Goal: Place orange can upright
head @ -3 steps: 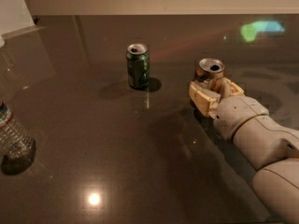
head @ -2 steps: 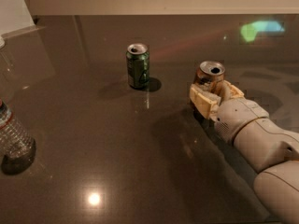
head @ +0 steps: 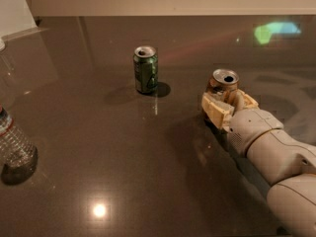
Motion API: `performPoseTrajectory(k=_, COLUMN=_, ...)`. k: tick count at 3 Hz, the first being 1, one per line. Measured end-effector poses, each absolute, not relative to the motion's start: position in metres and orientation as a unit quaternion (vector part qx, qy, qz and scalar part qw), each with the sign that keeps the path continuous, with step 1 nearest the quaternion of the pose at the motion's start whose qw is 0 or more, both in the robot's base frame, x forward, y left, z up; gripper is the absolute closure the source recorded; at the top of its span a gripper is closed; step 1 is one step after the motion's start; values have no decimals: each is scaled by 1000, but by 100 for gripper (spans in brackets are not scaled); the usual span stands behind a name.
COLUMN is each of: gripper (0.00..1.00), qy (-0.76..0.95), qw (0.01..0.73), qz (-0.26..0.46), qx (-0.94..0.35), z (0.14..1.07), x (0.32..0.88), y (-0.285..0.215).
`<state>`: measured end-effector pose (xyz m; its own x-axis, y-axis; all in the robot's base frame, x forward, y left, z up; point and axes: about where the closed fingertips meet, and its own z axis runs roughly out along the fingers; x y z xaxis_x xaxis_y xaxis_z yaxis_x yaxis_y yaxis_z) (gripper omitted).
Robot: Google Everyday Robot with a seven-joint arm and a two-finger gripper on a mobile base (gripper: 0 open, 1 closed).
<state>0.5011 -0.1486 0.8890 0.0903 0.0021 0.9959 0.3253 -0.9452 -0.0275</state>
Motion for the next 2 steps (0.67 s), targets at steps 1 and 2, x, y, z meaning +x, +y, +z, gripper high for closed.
performPoseTrajectory(k=1, gripper=36, qy=-109, qw=120, qz=-668, qx=-726, z=884, x=503, y=-150)
performPoseTrajectory(k=2, gripper=13, qy=-110, qw=121, qz=-668, qx=-726, z=884, x=503, y=-148)
